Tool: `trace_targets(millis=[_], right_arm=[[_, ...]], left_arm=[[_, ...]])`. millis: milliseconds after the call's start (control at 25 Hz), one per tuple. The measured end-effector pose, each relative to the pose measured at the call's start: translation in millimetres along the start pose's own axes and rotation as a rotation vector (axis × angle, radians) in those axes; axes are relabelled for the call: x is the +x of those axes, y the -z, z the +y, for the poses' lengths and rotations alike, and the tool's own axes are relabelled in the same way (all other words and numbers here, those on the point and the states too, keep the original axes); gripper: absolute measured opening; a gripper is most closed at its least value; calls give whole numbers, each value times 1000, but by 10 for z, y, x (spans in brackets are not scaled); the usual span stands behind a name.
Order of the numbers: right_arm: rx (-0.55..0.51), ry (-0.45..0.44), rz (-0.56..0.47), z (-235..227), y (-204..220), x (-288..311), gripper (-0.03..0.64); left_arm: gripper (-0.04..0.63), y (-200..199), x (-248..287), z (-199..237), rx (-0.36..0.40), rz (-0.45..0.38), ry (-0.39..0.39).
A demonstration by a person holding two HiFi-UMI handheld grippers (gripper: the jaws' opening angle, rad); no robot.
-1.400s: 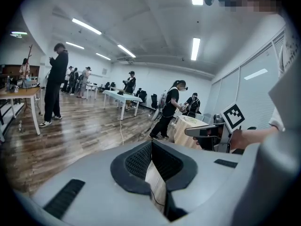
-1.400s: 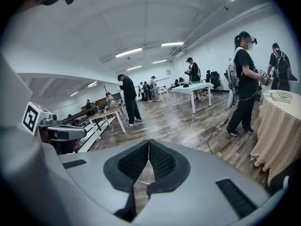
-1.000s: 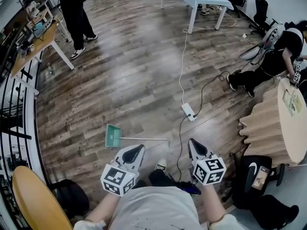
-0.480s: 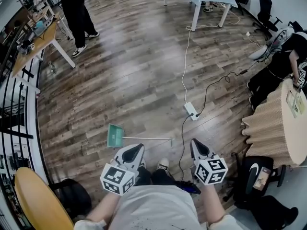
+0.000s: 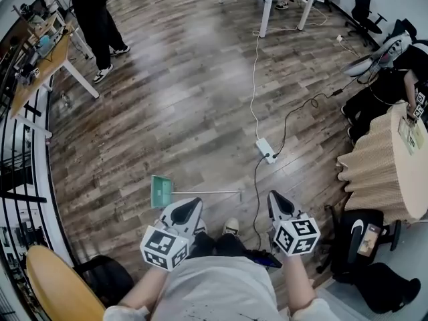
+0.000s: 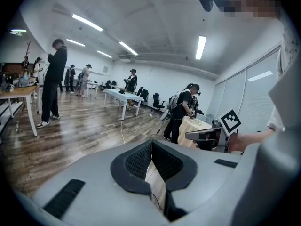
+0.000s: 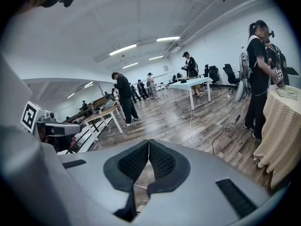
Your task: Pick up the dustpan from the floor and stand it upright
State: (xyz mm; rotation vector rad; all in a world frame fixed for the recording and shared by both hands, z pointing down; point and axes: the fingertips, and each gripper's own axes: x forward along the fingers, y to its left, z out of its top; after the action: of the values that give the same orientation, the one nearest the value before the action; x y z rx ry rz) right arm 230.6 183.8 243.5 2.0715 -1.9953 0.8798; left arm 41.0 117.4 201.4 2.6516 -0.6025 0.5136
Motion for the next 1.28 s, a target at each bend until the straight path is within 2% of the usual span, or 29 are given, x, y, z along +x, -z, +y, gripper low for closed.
trace_targets(millis=[320, 520, 880, 1280], right_arm=[[-3, 9, 40, -26, 61, 202, 26], [-27, -6, 91, -74, 236, 396, 26], [-28, -25, 152, -216, 450, 852, 26], [-19, -61, 210, -562, 1119, 1373, 26]], left_arm=[[25, 69, 148, 191, -27, 31, 14], [25, 206, 354, 302, -3, 71, 21], [24, 334, 758, 667, -34, 101, 10], [25, 956, 1366, 932, -55, 154, 27]])
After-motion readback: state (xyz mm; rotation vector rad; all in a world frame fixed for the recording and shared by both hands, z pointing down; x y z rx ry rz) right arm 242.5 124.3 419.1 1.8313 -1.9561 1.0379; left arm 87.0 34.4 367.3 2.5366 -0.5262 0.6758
